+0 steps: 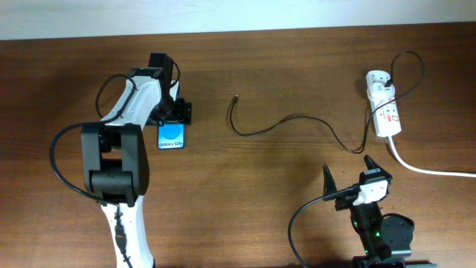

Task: Plug charger to phone and switch on socket
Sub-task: 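Close the left gripper on the phone and lift it slightly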

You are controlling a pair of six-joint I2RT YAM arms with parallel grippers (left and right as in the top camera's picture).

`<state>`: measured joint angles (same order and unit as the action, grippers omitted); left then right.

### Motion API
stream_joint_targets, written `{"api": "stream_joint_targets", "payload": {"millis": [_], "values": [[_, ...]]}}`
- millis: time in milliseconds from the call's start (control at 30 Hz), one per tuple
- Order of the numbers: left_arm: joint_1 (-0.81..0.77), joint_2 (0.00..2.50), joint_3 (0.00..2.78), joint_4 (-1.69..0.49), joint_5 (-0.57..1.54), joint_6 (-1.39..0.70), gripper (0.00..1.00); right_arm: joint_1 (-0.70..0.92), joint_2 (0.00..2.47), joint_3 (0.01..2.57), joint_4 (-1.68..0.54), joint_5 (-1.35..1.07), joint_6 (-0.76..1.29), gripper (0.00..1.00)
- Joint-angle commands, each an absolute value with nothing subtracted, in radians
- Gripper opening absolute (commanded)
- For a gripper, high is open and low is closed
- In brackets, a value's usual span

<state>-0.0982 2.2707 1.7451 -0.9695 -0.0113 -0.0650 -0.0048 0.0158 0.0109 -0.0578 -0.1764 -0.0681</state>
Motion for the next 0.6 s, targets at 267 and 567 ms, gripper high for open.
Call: {"api": "stream_joint_targets", "payload": {"millis": [267, 567], "values": [[-0.103, 2.347, 1.716, -0.967, 0.025, -0.067, 0.88, 0.003, 0.009, 0.006, -0.064, -0.171, -0.071, 0.98], [-0.103, 2.347, 1.716, -0.978, 0.026, -0.067, 0.71, 0.003, 0.009, 0.006, -0.064, -0.171, -0.071, 0.98]]}}
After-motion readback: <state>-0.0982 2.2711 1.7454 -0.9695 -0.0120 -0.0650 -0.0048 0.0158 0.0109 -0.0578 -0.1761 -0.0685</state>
